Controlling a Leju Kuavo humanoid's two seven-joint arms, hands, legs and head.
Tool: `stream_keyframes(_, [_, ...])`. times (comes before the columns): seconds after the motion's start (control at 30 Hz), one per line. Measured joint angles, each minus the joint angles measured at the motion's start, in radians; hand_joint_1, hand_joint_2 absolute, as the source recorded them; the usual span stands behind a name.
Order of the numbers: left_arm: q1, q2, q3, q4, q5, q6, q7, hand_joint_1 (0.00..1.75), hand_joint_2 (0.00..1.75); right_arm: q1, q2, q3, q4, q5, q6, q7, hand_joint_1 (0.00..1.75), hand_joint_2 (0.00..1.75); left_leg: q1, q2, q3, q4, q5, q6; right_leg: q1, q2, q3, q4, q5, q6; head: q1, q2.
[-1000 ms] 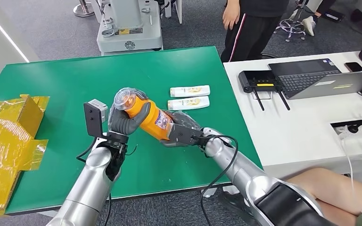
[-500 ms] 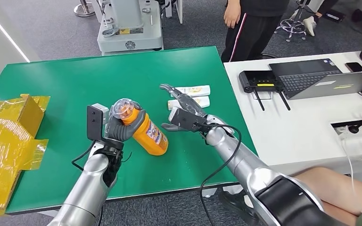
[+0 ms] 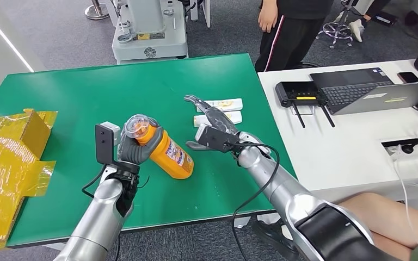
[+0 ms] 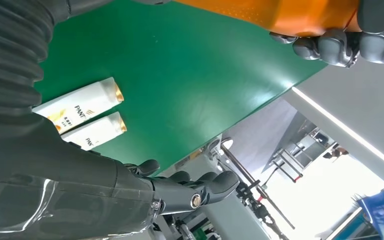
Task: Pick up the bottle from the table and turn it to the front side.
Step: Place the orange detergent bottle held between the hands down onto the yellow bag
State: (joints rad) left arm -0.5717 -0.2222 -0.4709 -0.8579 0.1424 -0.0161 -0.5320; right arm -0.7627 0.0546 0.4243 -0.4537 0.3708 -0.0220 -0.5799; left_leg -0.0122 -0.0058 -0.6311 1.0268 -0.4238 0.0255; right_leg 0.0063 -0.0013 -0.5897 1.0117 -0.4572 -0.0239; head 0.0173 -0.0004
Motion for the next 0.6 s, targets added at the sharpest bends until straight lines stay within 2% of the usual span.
stream_keyframes(0.6, [0.03,0.035,0.063,-0.096,0.026,0.071,-0.017,1.75,1.75,0.015,0.022,-0.003,-0.016,-0.023,0.008,-0.045,0.0,1.75,0.0,0.001,-0.001,0.0,0.0,0.0,0.0,0.001,-0.001,0.0,0.0,0.0,0.0,0.0])
